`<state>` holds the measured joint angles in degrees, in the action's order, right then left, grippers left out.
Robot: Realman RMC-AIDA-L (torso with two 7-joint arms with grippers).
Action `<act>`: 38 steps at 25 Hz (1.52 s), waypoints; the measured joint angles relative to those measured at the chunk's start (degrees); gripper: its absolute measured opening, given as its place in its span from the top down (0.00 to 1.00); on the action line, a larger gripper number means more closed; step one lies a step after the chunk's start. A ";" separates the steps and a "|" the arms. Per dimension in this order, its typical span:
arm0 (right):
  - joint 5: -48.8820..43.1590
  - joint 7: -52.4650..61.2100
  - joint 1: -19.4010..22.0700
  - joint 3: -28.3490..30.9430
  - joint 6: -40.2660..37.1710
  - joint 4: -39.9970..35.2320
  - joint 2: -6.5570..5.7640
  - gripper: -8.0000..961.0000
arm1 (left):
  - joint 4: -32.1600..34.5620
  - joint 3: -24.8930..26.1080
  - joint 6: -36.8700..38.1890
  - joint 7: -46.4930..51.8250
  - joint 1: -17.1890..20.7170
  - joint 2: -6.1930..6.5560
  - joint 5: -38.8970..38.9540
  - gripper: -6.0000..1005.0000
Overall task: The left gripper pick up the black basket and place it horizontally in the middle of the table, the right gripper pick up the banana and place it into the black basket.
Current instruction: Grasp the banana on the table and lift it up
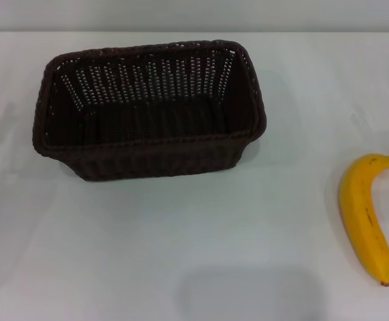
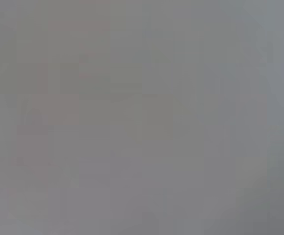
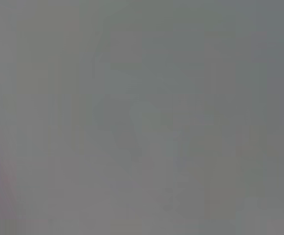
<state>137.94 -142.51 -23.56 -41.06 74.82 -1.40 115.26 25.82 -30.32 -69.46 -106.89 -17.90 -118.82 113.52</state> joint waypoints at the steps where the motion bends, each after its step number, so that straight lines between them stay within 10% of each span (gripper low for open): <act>1: -1.08 1.97 0.51 -0.02 -0.06 -0.88 -0.11 0.11 | -1.67 0.00 0.07 -3.40 0.11 -0.06 2.58 0.12; 12: -38.41 53.01 9.90 -0.09 -2.24 -39.02 -2.52 0.11 | -10.17 0.00 -0.44 -21.46 -0.73 -0.18 13.75 0.12; 20: -62.25 77.84 10.28 -1.74 -0.62 -63.16 -0.36 0.11 | -13.26 0.00 -1.40 -26.89 -1.28 -0.32 16.80 0.12; 38: -96.10 123.57 7.86 -27.39 14.17 -106.20 -0.28 0.11 | -15.09 0.00 -2.20 -28.54 -1.95 -0.41 20.59 0.12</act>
<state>41.85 -18.94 -15.70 -68.45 88.99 -107.60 114.98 10.73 -30.32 -71.67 -135.43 -19.85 -119.24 134.10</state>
